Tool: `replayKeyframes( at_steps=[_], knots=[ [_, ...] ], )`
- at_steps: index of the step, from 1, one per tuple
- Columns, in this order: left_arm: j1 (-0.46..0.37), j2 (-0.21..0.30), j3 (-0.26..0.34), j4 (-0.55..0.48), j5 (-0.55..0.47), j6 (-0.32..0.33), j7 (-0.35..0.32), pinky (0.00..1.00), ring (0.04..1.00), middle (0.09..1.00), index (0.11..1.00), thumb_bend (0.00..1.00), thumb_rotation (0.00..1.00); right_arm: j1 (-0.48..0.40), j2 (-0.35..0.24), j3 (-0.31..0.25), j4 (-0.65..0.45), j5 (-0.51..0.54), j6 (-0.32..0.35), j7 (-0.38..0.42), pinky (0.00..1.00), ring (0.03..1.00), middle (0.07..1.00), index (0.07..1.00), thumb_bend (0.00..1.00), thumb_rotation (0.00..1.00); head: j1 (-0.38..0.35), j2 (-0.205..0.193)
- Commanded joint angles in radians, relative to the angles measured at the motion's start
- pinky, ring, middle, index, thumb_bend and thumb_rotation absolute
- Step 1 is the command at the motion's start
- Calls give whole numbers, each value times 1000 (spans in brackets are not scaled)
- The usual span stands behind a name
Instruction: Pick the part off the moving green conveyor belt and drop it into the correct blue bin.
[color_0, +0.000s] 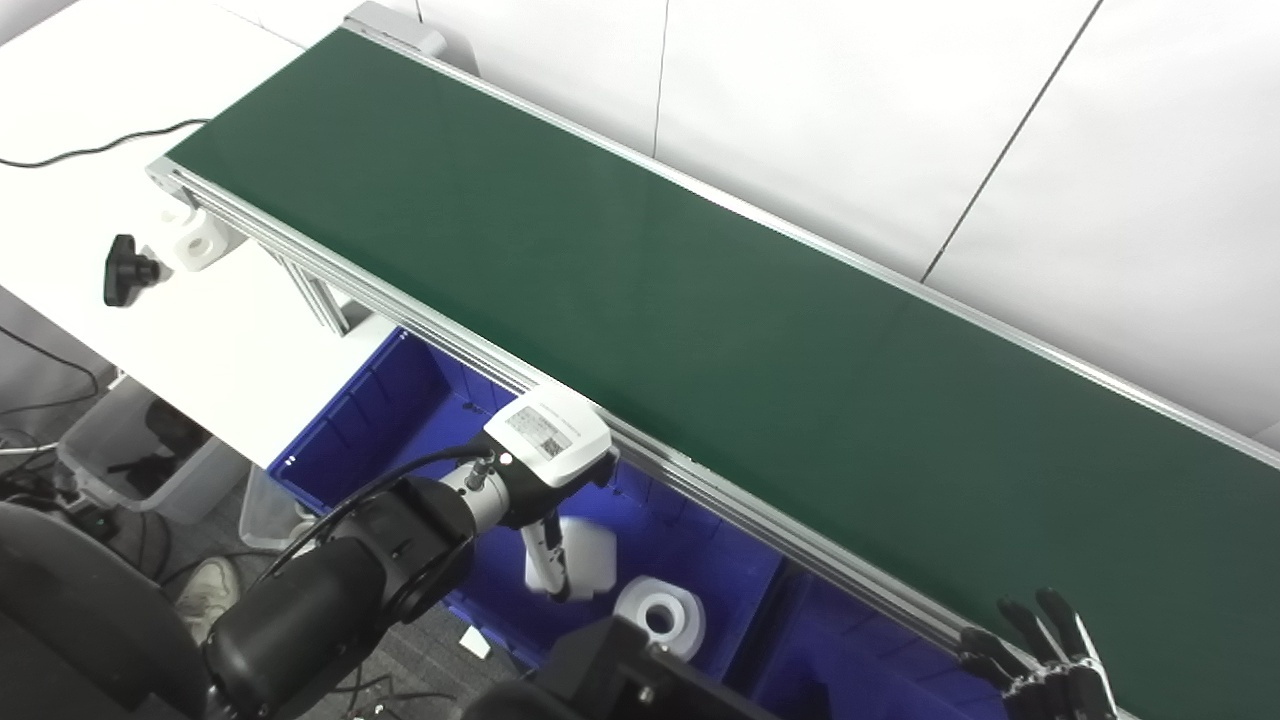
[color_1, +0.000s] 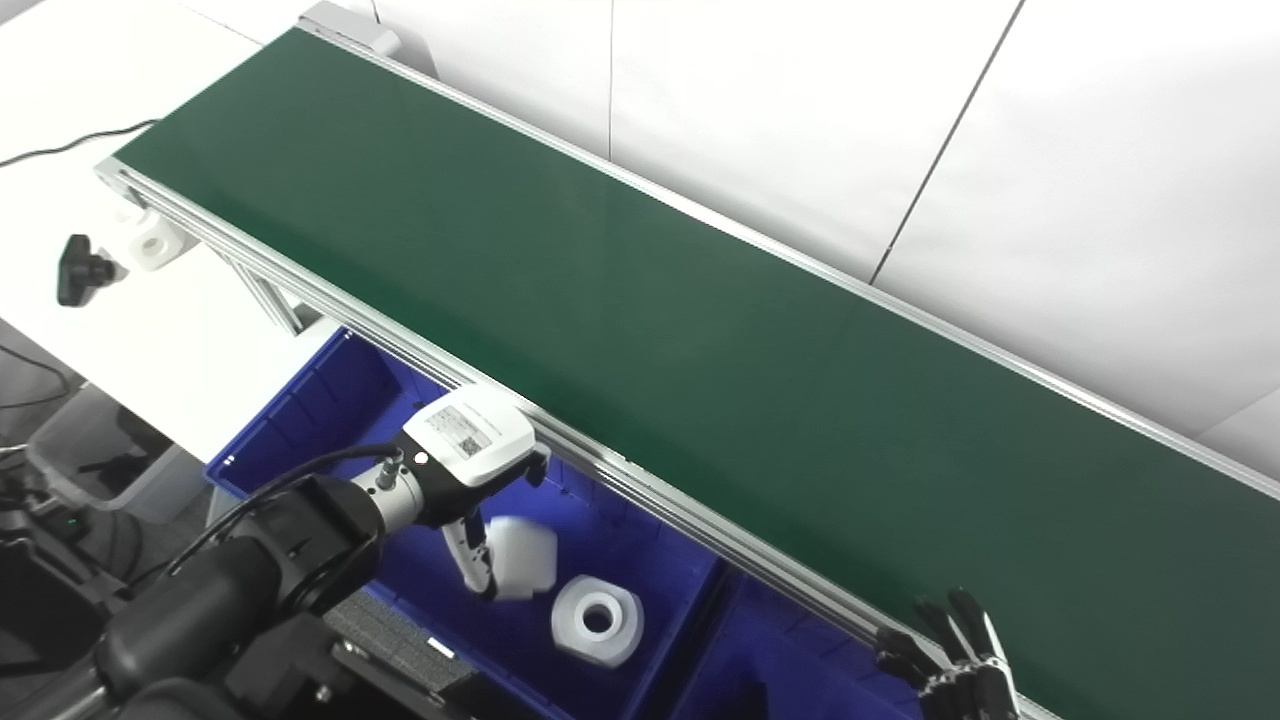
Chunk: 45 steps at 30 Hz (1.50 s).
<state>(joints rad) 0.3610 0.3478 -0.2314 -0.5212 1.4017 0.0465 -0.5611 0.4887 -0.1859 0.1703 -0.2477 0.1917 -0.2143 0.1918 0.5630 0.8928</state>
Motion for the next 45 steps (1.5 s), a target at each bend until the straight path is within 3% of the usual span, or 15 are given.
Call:
replayKeyframes(
  at_steps=[1, 8, 13, 16, 20, 23, 25, 27, 28, 29, 30, 31, 32, 37, 45],
  knots=[
    [6, -10, 17, -68, -16, -2, -9, 481, 616, 692, 653, 969, 473, -3, -5, -6, -33, 13, -7, 20, 684, 722, 842, 912, 900, 879, -2, 0],
    [-13, -69, 53, -275, -32, -16, -188, 425, 558, 665, 656, 938, 502, -5, -4, -4, -37, 12, 0, 20, 682, 722, 836, 912, 903, 874, -3, 1],
    [-77, -123, 107, -417, -246, 36, -293, 423, 542, 625, 638, 940, 490, -10, 0, 1, -34, 8, -2, 20, 680, 720, 829, 908, 903, 867, -38, 5],
    [-145, -197, 171, -429, -508, 124, -381, 441, 567, 642, 647, 924, 518, -12, 6, 4, -32, 3, -4, 17, 673, 714, 821, 902, 902, 861, -70, 7],
    [-236, -295, 286, -429, -1050, 404, -488, 542, 611, 652, 661, 801, 409, -17, 13, 16, -15, -19, -26, 18, 674, 715, 815, 902, 869, 865, -171, 13],
    [-176, -389, 326, -372, -1255, 420, -369, 512, 582, 625, 633, 804, 399, -16, 33, 35, -6, -53, -29, 7, 682, 723, 821, 900, 859, 855, -290, 14],
    [-98, -454, 339, -267, -1282, 265, -236, 520, 597, 655, 648, 779, 400, -12, 58, 52, -6, -99, -30, -11, 678, 723, 817, 895, 860, 861, -402, 16],
    [-30, -491, 345, -142, -1217, 8, -90, 530, 621, 696, 686, 780, 427, -10, 90, 72, 3, -145, -38, -29, 677, 726, 817, 894, 859, 864, -509, 13],
    [-1, -504, 347, -75, -1188, -110, -26, 602, 710, 762, 747, 775, 467, -10, 109, 83, 11, -171, -46, -41, 668, 726, 817, 889, 866, 867, -547, 12],
    [19, -506, 355, -14, -1177, -206, 26, 643, 756, 795, 774, 769, 483, -10, 133, 97, 20, -202, -50, -55, 666, 728, 819, 886, 870, 870, -653, 4],
    [31, -505, 361, 24, -1176, -263, 57, 669, 785, 818, 792, 764, 497, -10, 149, 107, 25, -223, -52, -64, 665, 730, 821, 885, 875, 873, -653, 4],
    [47, -490, 363, 96, -1176, -340, 79, 759, 855, 874, 836, 741, 530, -11, 176, 122, 34, -263, -52, -83, 680, 749, 833, 880, 883, 887, -756, -4],
    [56, -474, 363, 146, -1178, -391, 93, 789, 877, 892, 850, 733, 541, -11, 196, 132, 41, -293, -52, -97, 685, 757, 837, 879, 885, 892, -771, -5],
    [32, -324, 345, 318, -1220, -468, 66, 894, 953, 956, 907, 734, 580, -21, 302, 174, 102, -426, -81, -186, 782, 841, 884, 862, 868, 888, -990, -22],
    [-14, -170, 249, 411, -1250, -496, 99, 918, 969, 975, 942, 736, 565, -44, 353, 217, 154, -467, -87, -245, 895, 912, 937, 864, 840, 861, -1078, -14]
  ],
)
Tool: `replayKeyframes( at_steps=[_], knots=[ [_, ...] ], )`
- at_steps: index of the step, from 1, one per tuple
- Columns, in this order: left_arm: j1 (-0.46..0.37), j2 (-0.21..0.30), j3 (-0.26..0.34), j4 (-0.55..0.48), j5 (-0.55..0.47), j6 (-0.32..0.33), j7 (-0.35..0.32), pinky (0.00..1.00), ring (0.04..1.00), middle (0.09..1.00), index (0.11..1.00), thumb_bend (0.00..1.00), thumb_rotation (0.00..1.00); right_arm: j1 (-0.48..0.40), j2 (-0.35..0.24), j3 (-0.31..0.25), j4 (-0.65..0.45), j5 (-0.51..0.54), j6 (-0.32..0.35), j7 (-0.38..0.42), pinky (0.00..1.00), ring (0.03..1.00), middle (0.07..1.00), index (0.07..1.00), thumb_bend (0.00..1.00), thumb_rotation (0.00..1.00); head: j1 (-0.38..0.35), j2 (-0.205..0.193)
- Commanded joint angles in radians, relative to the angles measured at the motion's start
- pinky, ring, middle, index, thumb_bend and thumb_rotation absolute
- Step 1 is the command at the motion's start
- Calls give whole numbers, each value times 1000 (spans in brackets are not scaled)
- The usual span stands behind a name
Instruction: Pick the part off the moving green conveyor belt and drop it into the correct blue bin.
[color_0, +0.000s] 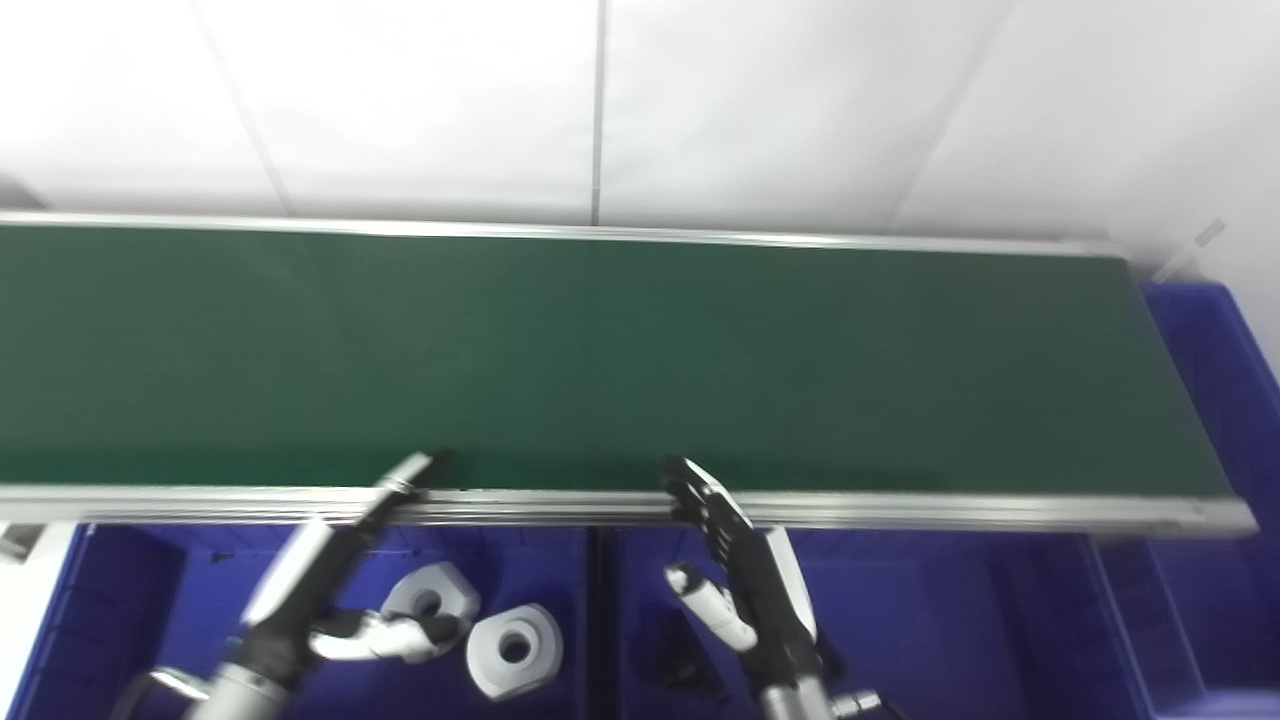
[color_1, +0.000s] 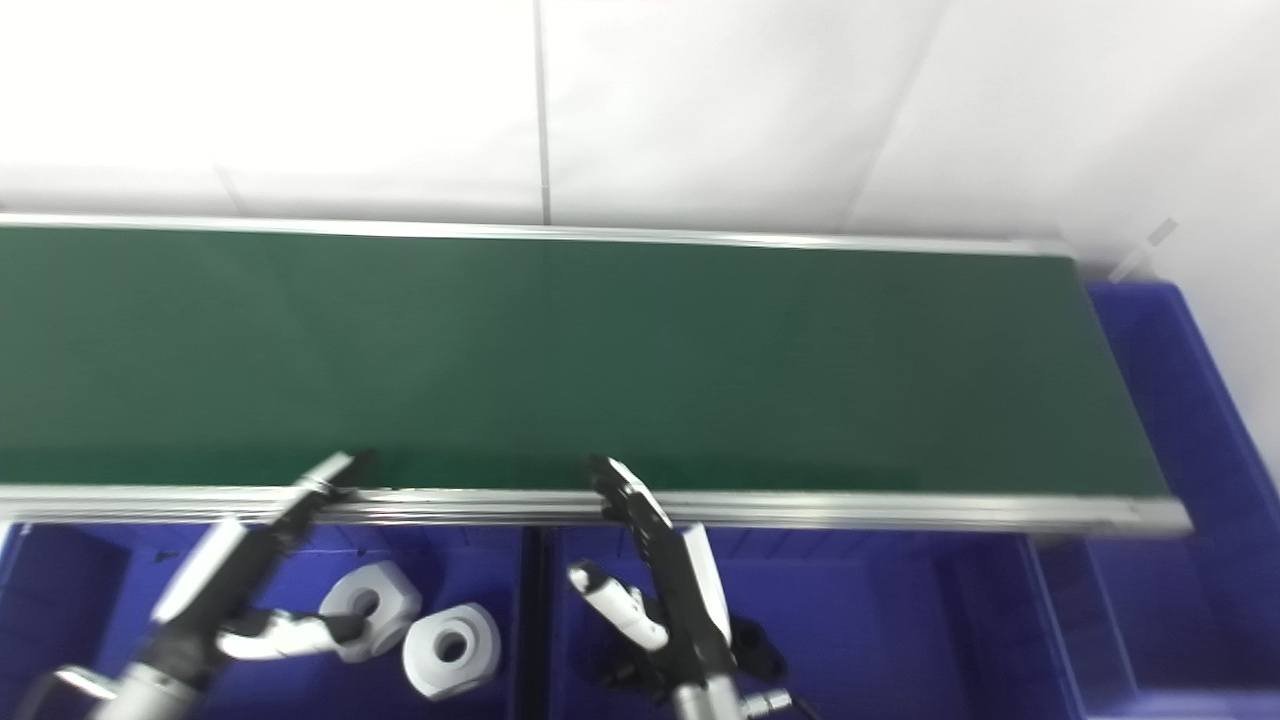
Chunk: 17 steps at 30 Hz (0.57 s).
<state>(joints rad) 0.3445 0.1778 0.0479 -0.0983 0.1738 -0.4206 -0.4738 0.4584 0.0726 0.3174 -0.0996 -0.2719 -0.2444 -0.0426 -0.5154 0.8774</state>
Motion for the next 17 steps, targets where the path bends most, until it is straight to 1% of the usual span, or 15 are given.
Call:
replayKeyframes(
  at_steps=[1, 2, 5, 7, 9, 14, 15, 17],
  knots=[
    [3, 7, -42, -18, -21, -18, 18, 921, 971, 977, 944, 742, 567, -13, 92, 71, 5, 4, -57, -10, 896, 913, 938, 864, 840, 857, 15, 6],
    [3, 14, -55, -19, -23, -16, 26, 919, 969, 976, 943, 747, 566, -13, 89, 72, 5, 11, -58, -10, 892, 912, 939, 862, 840, 853, 15, 6],
    [12, 22, -85, -40, -8, -9, 56, 897, 957, 967, 941, 753, 559, -5, 77, 70, -13, 27, -48, -5, 877, 906, 936, 859, 849, 851, 60, 23],
    [15, 23, -101, -49, 5, -12, 73, 883, 949, 964, 949, 742, 547, 0, 68, 67, -30, 31, -38, -3, 850, 881, 922, 854, 862, 856, 84, 37],
    [16, 23, -115, -65, 22, -3, 86, 876, 946, 963, 953, 742, 556, 0, 58, 64, -41, 40, -40, 0, 840, 869, 913, 855, 858, 858, 100, 50],
    [24, 13, -155, -115, 23, 38, 108, 886, 953, 968, 951, 745, 562, 10, 34, 50, -87, 40, -12, 3, 820, 846, 892, 860, 866, 879, 136, 83],
    [26, 7, -164, -126, 21, 48, 111, 888, 954, 968, 951, 744, 560, 13, 27, 45, -99, 45, -6, 5, 821, 846, 891, 861, 864, 883, 153, 92],
    [26, 0, -176, -138, 5, 65, 116, 901, 958, 970, 948, 748, 557, 16, 17, 38, -115, 47, 4, 8, 824, 848, 891, 870, 844, 909, 158, 96]
  ],
)
